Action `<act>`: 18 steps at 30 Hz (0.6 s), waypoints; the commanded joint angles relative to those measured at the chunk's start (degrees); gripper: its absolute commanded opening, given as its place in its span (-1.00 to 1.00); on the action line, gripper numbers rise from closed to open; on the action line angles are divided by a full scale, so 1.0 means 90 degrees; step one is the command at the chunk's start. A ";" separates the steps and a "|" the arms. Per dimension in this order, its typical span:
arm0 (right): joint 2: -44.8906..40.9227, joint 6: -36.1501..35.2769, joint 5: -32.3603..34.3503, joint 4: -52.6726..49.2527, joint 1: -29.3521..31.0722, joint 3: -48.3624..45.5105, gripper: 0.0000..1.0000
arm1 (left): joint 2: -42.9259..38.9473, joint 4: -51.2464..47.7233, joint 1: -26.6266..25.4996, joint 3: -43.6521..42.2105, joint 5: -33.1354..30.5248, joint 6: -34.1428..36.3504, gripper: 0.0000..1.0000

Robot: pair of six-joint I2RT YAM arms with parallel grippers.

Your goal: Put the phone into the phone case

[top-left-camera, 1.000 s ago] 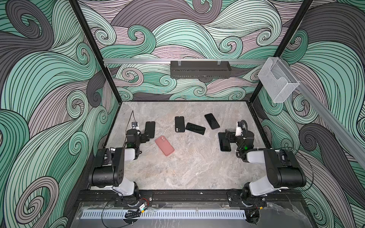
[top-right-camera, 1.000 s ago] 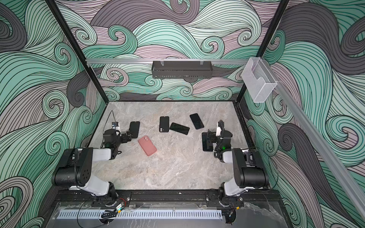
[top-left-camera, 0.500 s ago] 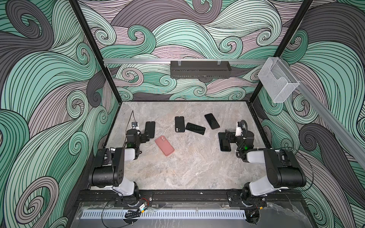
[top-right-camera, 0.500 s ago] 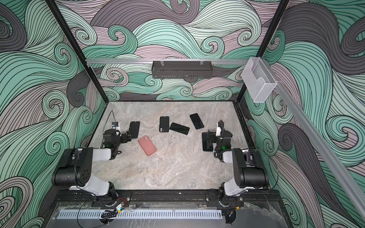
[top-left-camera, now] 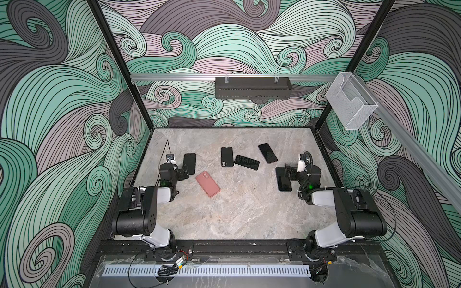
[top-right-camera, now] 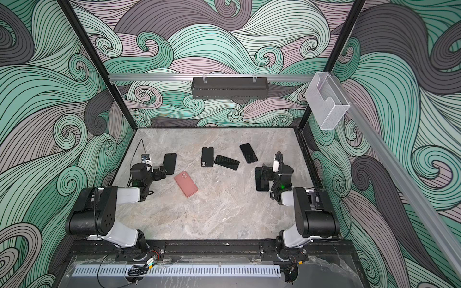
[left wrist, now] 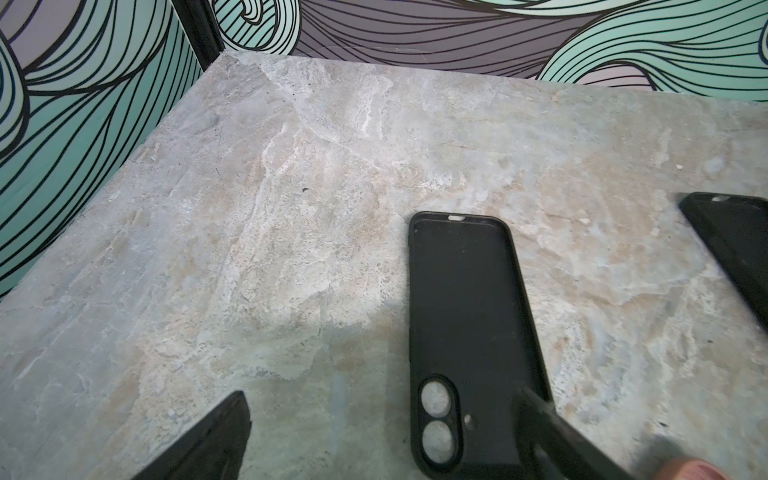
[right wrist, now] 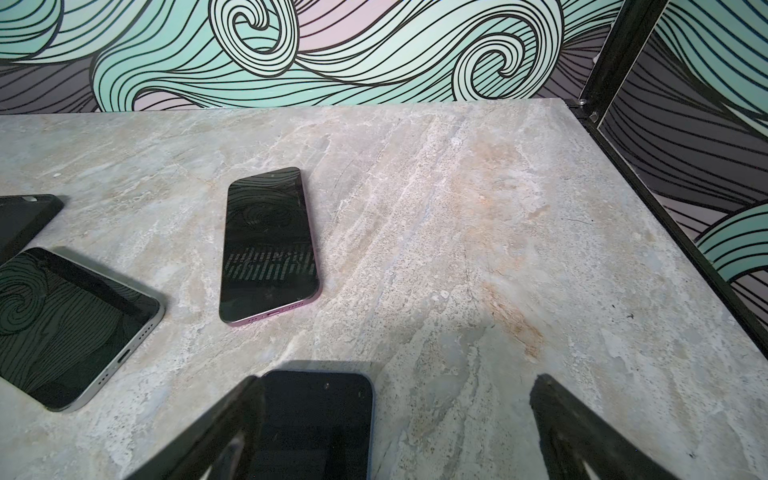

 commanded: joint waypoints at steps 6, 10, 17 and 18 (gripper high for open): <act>-0.0229 -0.0009 0.0170 -0.0113 0.0050 0.0104 0.99 | -0.0447 -0.0480 -0.0018 0.0302 -0.0084 -0.0062 0.97; -0.0826 0.0044 0.0268 -0.1183 0.0075 0.0364 0.95 | -0.0979 -0.1316 -0.0047 0.0521 -0.0366 -0.0247 0.97; -0.1660 0.0232 0.0583 -0.2930 0.0427 0.0816 0.99 | -0.1868 -0.3133 -0.0392 0.0967 -0.1243 -0.0717 0.97; -0.1759 0.0211 0.0622 -0.3127 0.0518 0.0878 0.99 | -0.1982 -0.3385 -0.0473 0.1041 -0.1381 -0.0740 0.97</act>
